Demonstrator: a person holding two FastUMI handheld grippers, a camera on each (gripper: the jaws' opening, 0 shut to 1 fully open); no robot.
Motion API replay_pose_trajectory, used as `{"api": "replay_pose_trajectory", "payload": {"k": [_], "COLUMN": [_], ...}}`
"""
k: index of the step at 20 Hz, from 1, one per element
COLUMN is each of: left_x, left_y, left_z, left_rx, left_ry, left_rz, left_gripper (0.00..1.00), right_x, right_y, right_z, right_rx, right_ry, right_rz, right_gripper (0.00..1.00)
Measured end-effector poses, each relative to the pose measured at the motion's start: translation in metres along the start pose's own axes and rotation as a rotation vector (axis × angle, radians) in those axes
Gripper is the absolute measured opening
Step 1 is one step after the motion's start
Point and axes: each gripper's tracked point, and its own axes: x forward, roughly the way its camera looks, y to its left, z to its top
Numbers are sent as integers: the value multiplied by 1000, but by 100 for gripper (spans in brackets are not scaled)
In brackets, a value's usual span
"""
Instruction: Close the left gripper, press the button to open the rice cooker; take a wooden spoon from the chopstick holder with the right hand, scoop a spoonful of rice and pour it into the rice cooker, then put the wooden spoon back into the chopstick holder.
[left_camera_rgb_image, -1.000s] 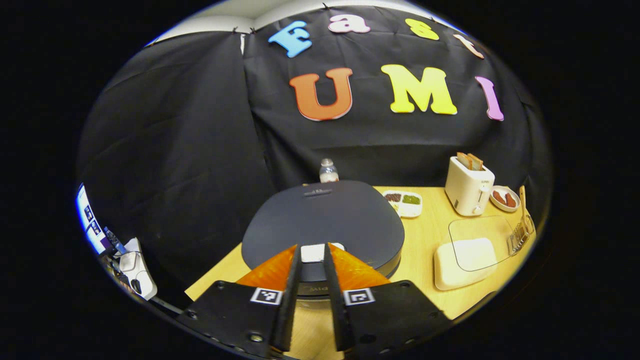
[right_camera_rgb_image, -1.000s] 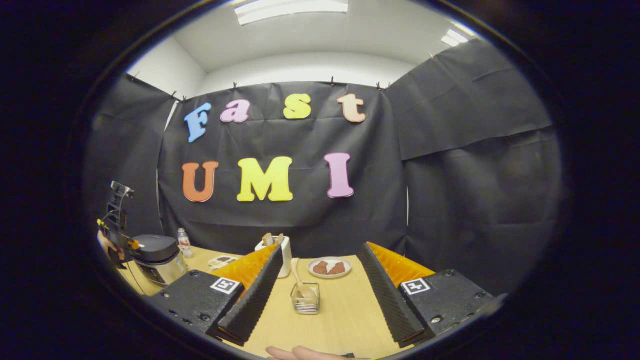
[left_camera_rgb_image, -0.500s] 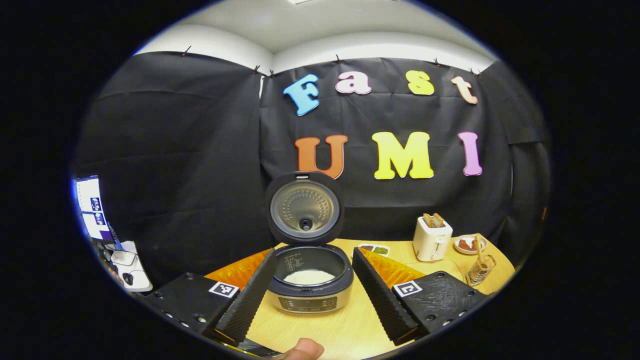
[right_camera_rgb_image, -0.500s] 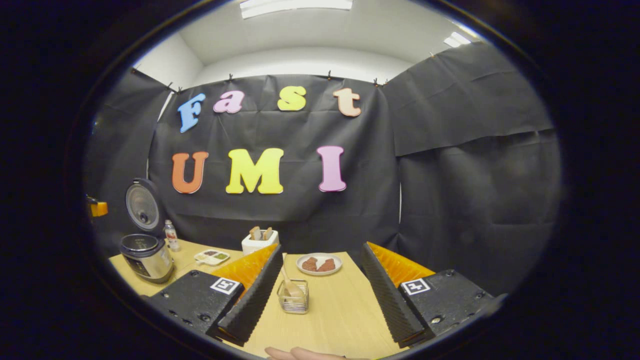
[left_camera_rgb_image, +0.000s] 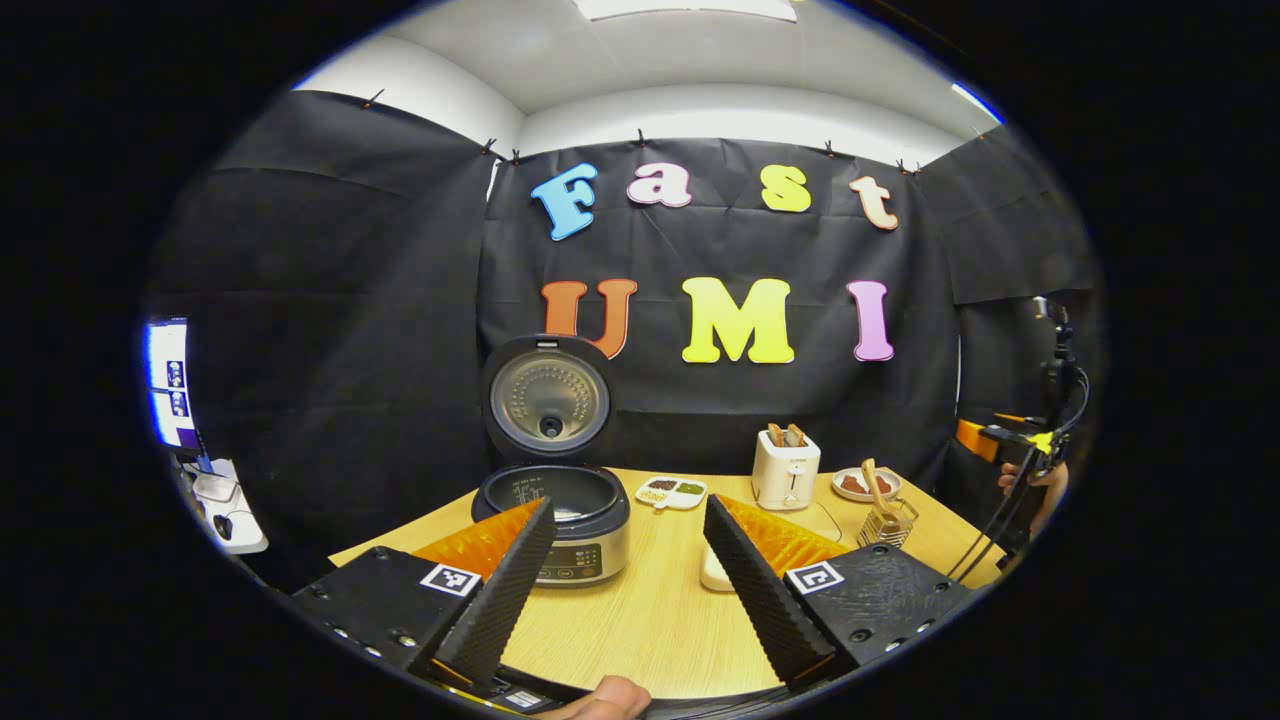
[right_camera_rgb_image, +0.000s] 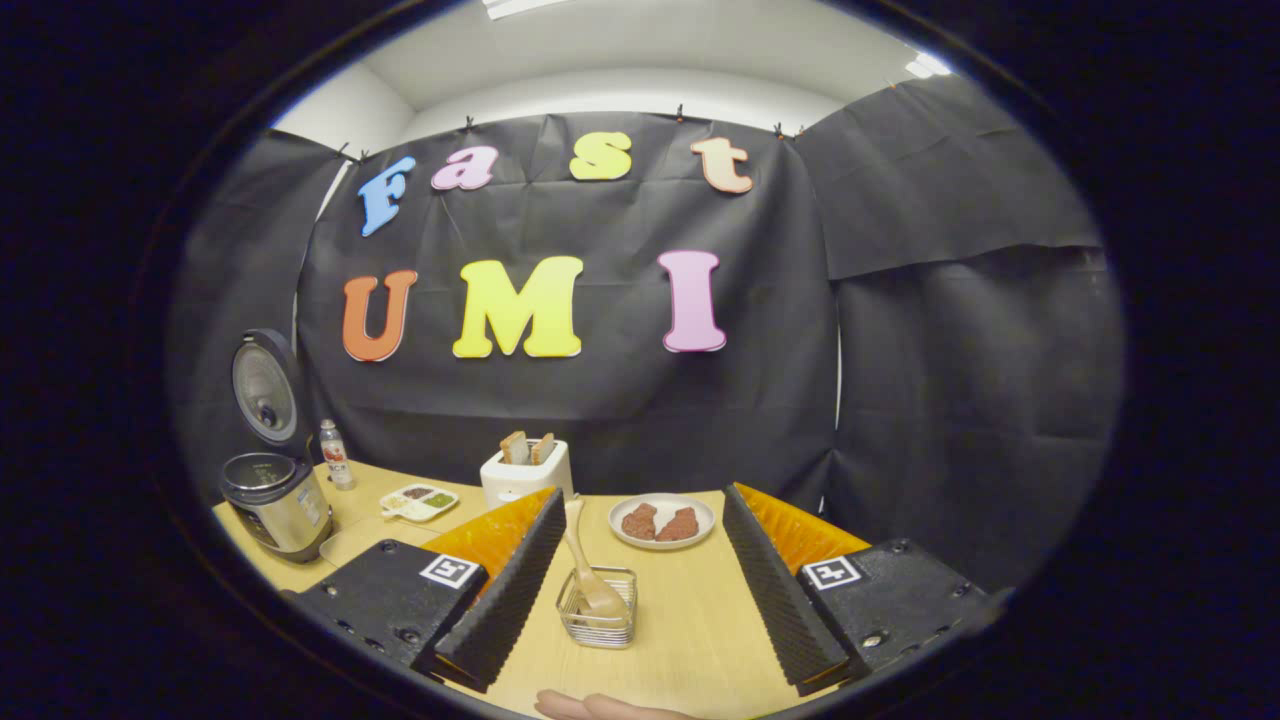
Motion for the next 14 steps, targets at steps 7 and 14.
{"api": "replay_pose_trajectory", "payload": {"k": [7, 14], "left_x": [-26, -26], "left_y": [-3, 5], "left_z": [-17, -30], "left_rx": [26, 63], "left_ry": [-12, 2], "left_rz": [-2, -25], "left_gripper": [95, 96], "right_x": [86, 149], "right_y": [26, 51], "right_z": [-56, -122], "right_rx": [-41, -94], "right_ry": [96, 294], "right_rz": [23, 84], "right_gripper": [100, 96]}}
